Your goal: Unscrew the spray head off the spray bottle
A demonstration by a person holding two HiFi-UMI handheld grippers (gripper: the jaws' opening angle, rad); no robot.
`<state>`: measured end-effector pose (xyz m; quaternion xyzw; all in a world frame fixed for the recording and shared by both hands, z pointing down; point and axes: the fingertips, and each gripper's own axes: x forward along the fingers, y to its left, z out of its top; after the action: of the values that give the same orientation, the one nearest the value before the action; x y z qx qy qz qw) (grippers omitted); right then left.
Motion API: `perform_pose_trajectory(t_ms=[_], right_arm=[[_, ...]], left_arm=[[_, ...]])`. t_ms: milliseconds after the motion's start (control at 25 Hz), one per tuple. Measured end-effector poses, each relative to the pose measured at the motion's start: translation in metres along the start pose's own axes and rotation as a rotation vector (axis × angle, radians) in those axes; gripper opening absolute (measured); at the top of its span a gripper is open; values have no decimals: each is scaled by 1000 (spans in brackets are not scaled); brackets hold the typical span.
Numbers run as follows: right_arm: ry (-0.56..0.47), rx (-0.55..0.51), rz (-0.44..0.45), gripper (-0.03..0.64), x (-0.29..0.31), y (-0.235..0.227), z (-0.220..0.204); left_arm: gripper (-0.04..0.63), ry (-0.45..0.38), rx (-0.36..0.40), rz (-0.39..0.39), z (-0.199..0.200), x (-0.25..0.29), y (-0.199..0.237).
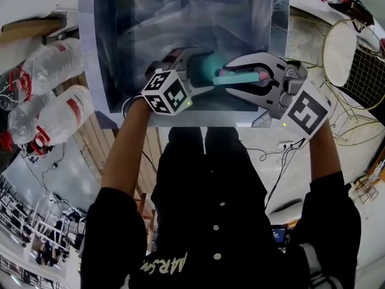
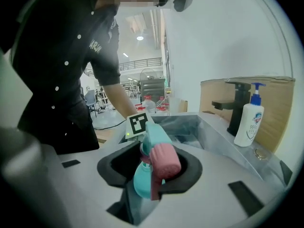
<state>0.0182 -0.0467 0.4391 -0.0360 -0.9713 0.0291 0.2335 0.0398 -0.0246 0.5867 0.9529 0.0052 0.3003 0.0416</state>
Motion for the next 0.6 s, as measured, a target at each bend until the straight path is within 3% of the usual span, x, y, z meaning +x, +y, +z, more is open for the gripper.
perform_pose_trajectory(t_ms=[600], right_arm=[[-90, 33, -109, 146, -34, 2, 55]], left_arm=[[380, 123, 36, 83, 9, -41, 12]])
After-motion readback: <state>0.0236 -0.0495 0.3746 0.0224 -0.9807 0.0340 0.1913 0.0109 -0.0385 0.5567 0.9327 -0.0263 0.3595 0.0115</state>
